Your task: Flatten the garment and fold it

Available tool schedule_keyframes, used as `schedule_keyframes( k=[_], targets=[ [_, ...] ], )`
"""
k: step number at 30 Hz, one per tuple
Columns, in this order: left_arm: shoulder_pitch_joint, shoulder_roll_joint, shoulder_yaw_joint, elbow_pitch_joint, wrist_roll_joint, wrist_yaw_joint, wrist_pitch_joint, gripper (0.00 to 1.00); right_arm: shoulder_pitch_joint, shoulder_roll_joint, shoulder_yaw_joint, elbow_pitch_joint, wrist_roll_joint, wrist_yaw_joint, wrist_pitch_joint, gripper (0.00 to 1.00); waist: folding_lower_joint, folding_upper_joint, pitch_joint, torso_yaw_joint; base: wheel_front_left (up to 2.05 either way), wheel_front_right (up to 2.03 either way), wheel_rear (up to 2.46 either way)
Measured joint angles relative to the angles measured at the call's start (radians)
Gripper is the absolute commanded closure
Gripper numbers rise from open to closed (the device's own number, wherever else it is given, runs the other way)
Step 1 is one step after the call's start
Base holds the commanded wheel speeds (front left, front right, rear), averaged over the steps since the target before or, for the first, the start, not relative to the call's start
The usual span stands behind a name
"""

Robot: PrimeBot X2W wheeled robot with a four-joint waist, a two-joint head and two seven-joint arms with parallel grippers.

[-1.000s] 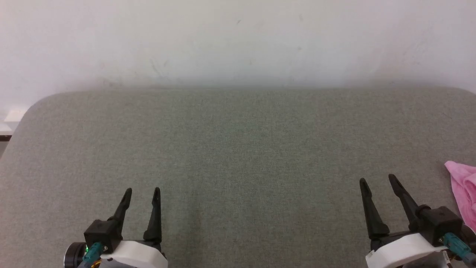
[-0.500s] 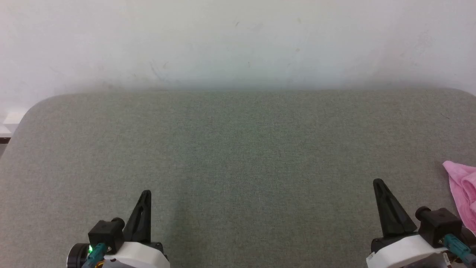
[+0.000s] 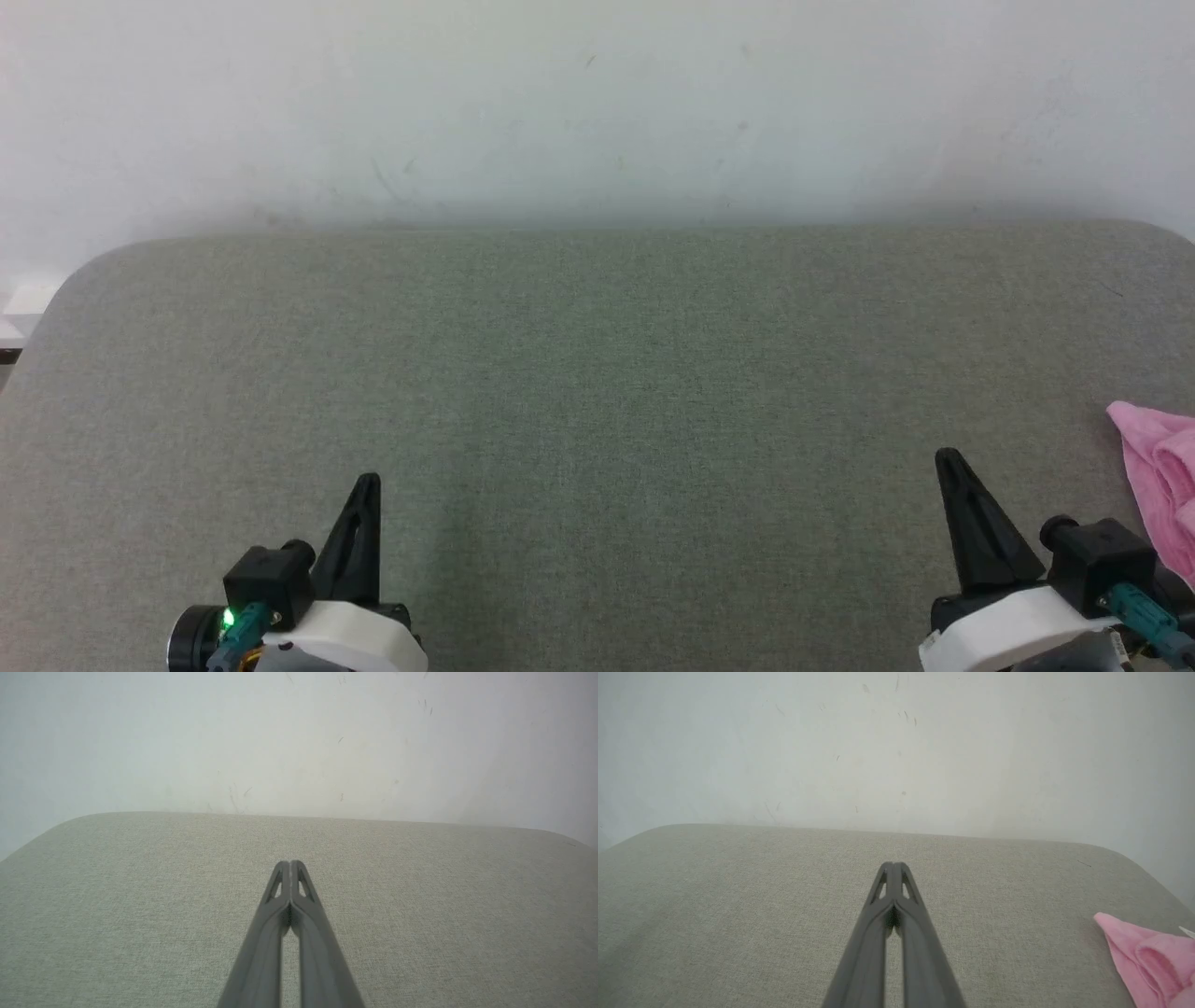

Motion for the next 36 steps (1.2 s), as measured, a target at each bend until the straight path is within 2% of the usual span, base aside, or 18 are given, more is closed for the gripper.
schedule_keyframes(
  k=[36],
  targets=[
    [-0.001, -0.006, -0.001, -0.062, 0.035, 0.032, 0.074, 1.0, -0.035, 0.0, 0.0, 0.018, -0.035, 0.0, 0.026, 1.0, 0.0, 0.0, -0.002, -0.015, 0.0, 0.0, 0.0]
  ],
)
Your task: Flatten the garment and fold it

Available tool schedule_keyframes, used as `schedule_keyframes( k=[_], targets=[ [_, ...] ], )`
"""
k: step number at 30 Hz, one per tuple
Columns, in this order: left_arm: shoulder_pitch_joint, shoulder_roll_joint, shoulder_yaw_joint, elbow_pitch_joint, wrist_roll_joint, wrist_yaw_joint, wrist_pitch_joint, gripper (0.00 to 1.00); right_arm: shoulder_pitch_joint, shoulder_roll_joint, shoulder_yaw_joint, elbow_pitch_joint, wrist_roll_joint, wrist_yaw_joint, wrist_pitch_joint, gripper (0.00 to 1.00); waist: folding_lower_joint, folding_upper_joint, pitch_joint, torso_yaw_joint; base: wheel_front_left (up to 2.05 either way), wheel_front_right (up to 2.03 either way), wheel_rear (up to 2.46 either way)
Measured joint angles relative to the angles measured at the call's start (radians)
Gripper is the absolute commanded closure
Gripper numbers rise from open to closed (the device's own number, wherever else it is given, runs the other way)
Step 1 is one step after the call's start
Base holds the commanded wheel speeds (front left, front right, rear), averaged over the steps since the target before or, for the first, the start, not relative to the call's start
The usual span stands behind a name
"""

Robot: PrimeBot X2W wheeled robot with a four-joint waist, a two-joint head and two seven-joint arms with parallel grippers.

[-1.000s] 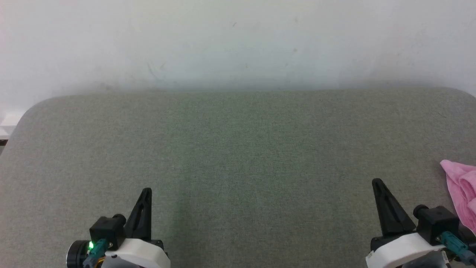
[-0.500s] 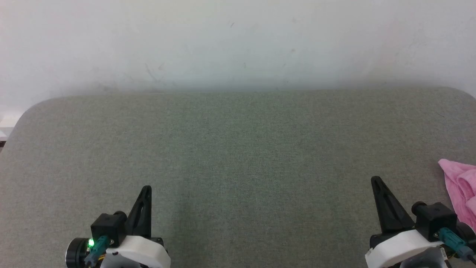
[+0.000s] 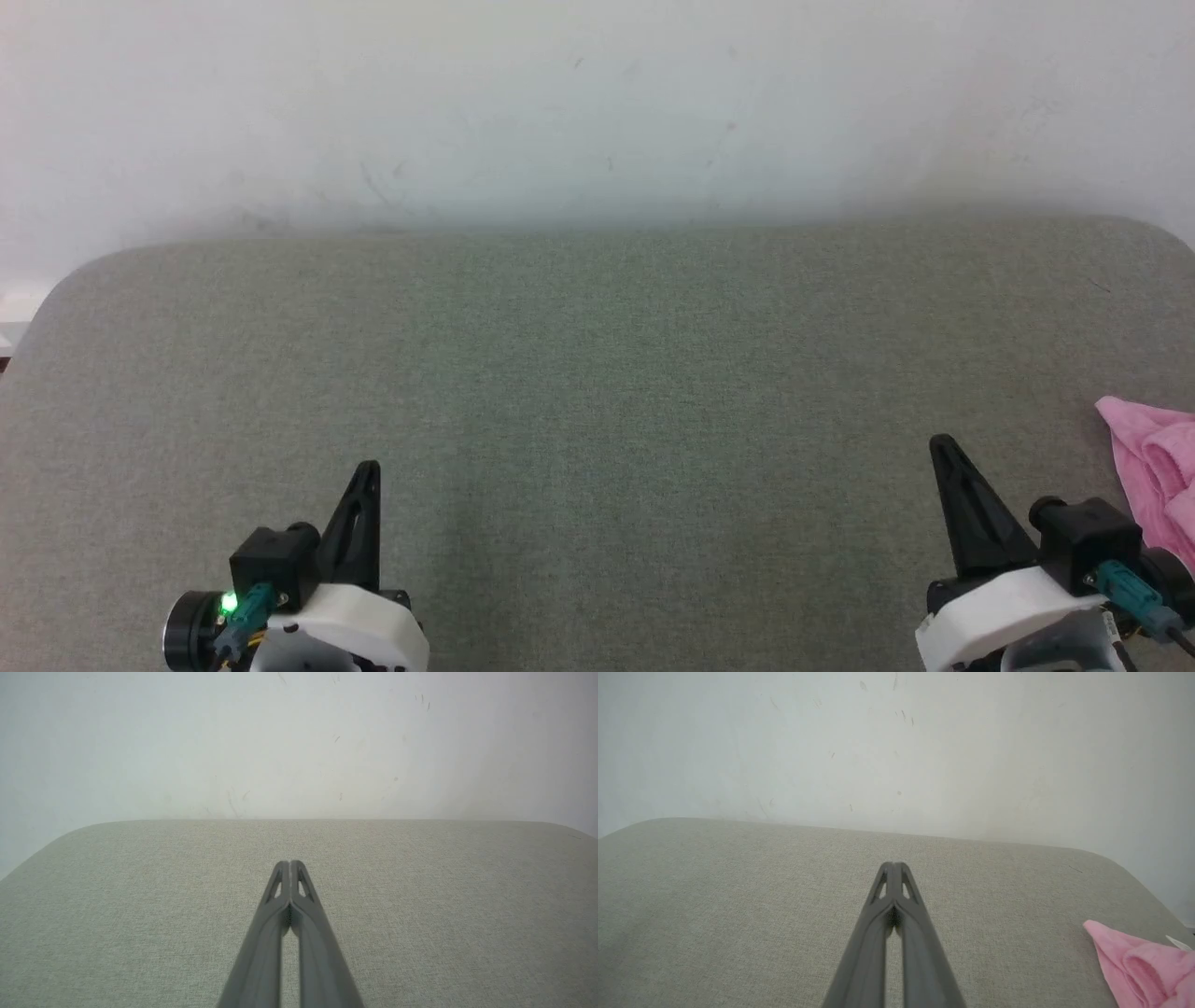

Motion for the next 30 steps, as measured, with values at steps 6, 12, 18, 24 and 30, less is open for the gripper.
schedule_keyframes(
  k=[6, 12, 18, 24, 30],
  targets=[
    [0.0, -0.001, 0.0, -0.011, 0.007, 0.005, 0.008, 1.0, -0.006, 0.0, 0.0, 0.002, -0.004, 0.0, 0.007, 1.0, 0.0, 0.0001, 0.0, -0.002, 0.0, 0.0, 0.0],
    [0.0, -0.001, 0.0, -0.021, 0.01, 0.009, 0.023, 1.0, -0.009, 0.0, 0.0, 0.007, -0.009, 0.0, 0.009, 1.0, 0.0, 0.0, -0.001, -0.005, 0.0, 0.0, 0.0],
    [0.0, -0.002, -0.001, -0.031, 0.026, 0.016, 0.035, 1.0, -0.018, 0.0, 0.0, 0.01, -0.016, 0.0, 0.015, 1.0, 0.0, 0.0001, -0.001, -0.007, 0.0, 0.0, 0.0],
    [-0.001, -0.003, -0.001, -0.042, 0.034, 0.018, 0.048, 1.0, -0.026, 0.0, 0.0, 0.013, -0.018, 0.0, 0.019, 1.0, 0.0, 0.0001, -0.001, -0.01, 0.0, 0.0, 0.0],
    [-0.001, -0.004, -0.001, -0.052, 0.037, 0.026, 0.058, 1.0, -0.028, 0.0, 0.0, 0.017, -0.025, 0.0, 0.026, 1.0, 0.0, 0.0001, -0.001, -0.012, 0.0, 0.0, 0.0]
  ],
)
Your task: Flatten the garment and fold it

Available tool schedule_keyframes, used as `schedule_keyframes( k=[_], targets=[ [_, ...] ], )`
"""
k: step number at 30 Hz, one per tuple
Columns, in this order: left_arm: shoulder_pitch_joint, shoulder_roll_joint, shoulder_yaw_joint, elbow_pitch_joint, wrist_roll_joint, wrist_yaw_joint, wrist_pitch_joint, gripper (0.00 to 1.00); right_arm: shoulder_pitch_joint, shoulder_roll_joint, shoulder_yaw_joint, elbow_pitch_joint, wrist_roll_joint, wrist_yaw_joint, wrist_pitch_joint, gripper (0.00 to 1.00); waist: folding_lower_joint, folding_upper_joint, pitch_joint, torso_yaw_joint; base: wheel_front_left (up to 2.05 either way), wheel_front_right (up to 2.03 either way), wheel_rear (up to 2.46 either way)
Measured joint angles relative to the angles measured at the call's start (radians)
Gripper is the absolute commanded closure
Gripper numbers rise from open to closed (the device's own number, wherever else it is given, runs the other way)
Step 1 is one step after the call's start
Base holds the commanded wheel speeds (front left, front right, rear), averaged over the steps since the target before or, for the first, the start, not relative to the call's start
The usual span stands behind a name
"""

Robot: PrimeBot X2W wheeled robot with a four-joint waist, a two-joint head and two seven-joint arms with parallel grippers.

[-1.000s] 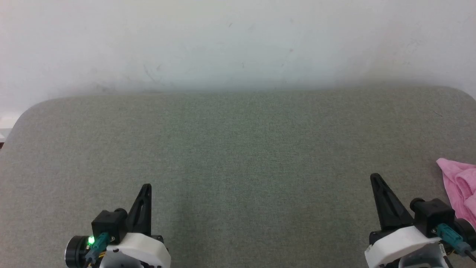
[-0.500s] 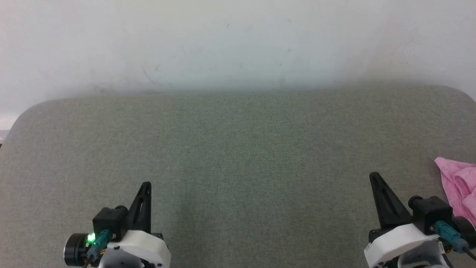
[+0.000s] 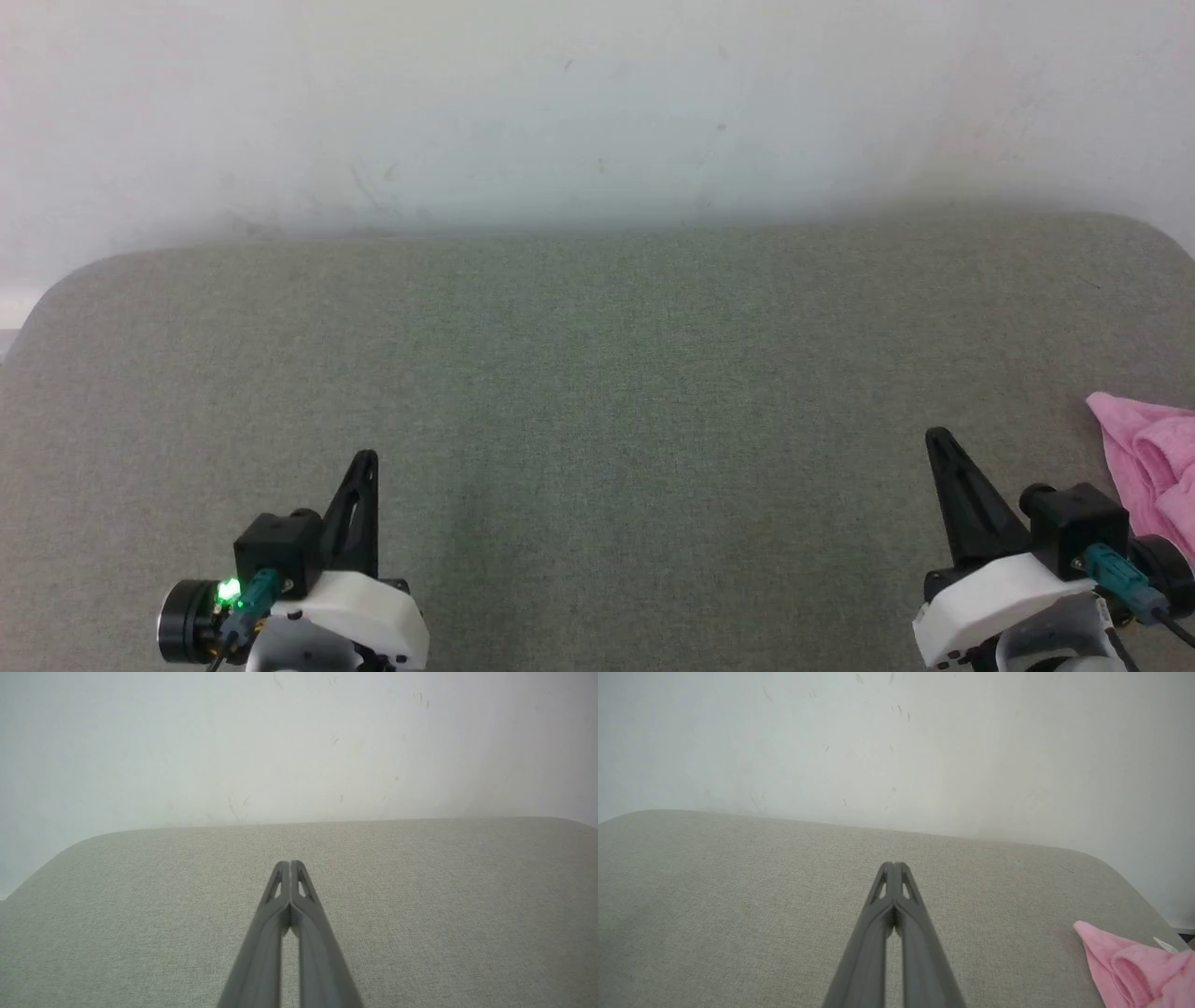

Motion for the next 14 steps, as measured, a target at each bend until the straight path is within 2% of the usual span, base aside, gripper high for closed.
schedule_keyframes(
  k=[14],
  targets=[
    [0.0, -0.004, -0.001, -0.025, 0.016, 0.01, 0.028, 1.0, -0.018, 0.0, 0.0, 0.007, -0.01, 0.0, 0.009, 1.0, 0.0, 0.0, -0.001, -0.006, 0.0, 0.0, 0.0]
  ],
)
